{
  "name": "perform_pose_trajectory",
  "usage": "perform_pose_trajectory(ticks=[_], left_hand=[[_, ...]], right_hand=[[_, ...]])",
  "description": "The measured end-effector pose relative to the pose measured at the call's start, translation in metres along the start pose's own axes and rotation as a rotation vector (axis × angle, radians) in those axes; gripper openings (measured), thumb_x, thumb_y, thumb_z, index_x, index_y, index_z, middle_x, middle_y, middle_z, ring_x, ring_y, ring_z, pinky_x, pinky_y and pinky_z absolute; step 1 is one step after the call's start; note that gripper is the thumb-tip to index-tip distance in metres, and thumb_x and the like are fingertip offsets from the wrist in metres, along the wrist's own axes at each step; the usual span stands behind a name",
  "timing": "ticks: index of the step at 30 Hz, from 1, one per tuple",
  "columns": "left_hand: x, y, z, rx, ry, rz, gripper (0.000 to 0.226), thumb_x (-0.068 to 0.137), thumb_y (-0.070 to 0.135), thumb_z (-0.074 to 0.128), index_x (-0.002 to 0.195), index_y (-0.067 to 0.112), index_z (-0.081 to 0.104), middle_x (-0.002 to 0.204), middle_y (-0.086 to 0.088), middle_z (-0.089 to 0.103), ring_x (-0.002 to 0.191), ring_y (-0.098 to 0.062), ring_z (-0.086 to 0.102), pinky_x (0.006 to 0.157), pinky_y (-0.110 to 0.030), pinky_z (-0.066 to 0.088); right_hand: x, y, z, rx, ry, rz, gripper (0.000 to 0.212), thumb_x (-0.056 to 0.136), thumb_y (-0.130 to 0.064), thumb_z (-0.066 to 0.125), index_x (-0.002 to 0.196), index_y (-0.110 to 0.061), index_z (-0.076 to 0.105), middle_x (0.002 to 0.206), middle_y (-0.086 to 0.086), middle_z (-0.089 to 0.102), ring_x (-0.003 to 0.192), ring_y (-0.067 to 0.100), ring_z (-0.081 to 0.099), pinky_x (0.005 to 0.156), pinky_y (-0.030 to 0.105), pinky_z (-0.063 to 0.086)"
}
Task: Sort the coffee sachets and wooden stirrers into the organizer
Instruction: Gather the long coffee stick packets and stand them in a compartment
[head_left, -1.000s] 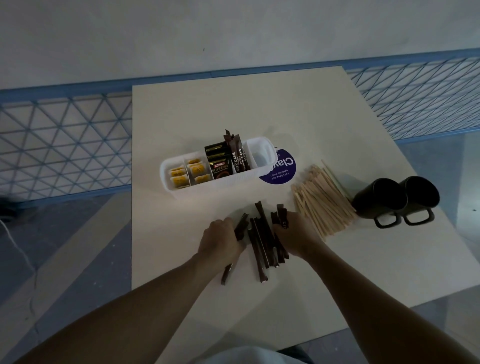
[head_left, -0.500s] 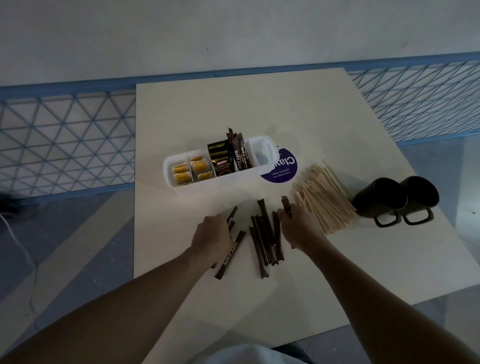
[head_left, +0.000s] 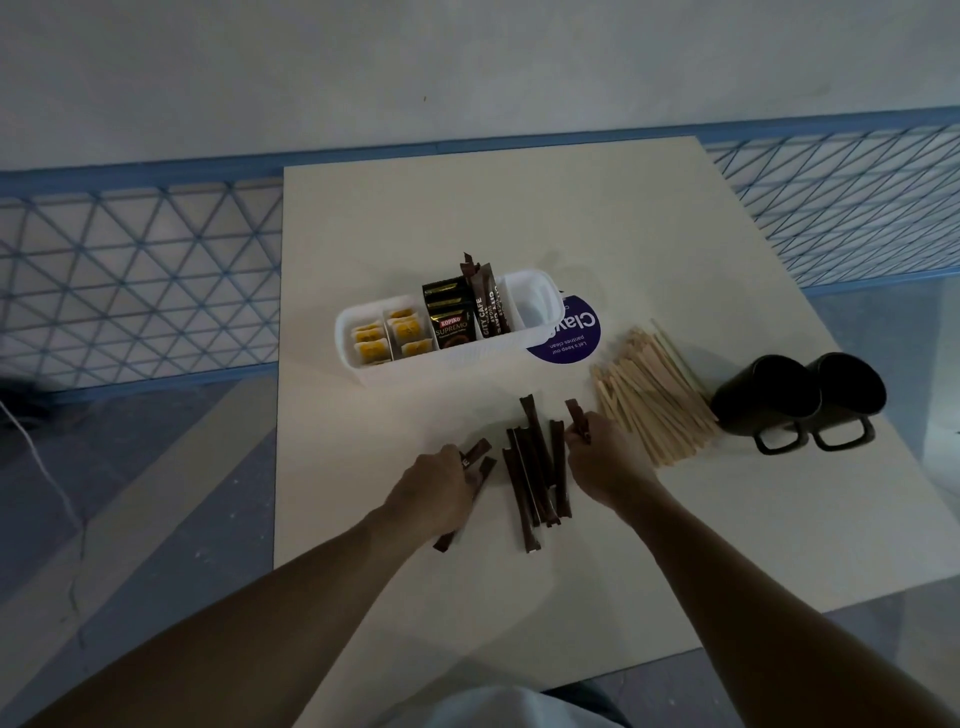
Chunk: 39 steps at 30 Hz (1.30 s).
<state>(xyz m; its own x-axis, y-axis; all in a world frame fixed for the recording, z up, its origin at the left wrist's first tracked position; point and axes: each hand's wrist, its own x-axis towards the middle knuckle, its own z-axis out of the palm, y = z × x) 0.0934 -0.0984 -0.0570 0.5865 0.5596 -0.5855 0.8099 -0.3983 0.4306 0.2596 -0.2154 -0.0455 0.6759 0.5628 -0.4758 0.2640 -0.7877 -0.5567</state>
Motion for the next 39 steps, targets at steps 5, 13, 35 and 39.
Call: perform_pose_trajectory(ticks=[5, 13, 35, 39], left_hand=[[-0.006, 0.001, 0.009, 0.079, 0.041, 0.006, 0.048, 0.087, 0.046, 0.065, 0.116, 0.011, 0.049, 0.107, -0.011, 0.061, 0.091, -0.029, 0.063, 0.069, -0.034, 0.053], [-0.008, 0.01, 0.006, 0.025, 0.092, -0.033, 0.033, 0.09, 0.028, 0.055, 0.118, 0.011, 0.058, 0.108, -0.012, 0.064, 0.094, -0.032, 0.064, 0.067, -0.03, 0.048], [0.016, 0.06, -0.075, -0.908, -0.014, -0.126, 0.025, 0.097, 0.005, 0.044, 0.121, 0.003, 0.051, 0.095, -0.013, 0.06, 0.09, -0.024, 0.064, 0.088, -0.042, 0.055], [0.025, 0.072, -0.09, -1.023, 0.047, -0.073, 0.019, 0.096, -0.001, 0.046, 0.111, 0.006, 0.054, 0.101, -0.013, 0.06, 0.094, -0.023, 0.065, 0.092, -0.043, 0.052]], right_hand=[[-0.003, 0.003, 0.002, -0.023, 0.0, 0.018, 0.024, 0.105, -0.024, 0.045, 0.121, -0.011, 0.056, 0.089, 0.001, 0.058, 0.075, 0.01, 0.056, 0.056, 0.021, 0.039], [-0.001, 0.002, 0.003, -0.011, 0.024, 0.036, 0.026, 0.104, -0.031, 0.049, 0.116, -0.011, 0.059, 0.088, 0.001, 0.06, 0.071, 0.007, 0.055, 0.053, 0.019, 0.036], [0.022, -0.029, -0.016, 0.063, -0.083, 0.012, 0.012, 0.101, -0.02, 0.051, 0.099, -0.012, 0.059, 0.079, 0.003, 0.06, 0.062, 0.009, 0.054, 0.05, 0.02, 0.04], [0.033, -0.052, -0.032, 0.304, -0.132, 0.046, 0.015, 0.102, -0.012, 0.049, 0.108, -0.006, 0.061, 0.083, 0.005, 0.059, 0.067, 0.009, 0.052, 0.056, 0.02, 0.041]])
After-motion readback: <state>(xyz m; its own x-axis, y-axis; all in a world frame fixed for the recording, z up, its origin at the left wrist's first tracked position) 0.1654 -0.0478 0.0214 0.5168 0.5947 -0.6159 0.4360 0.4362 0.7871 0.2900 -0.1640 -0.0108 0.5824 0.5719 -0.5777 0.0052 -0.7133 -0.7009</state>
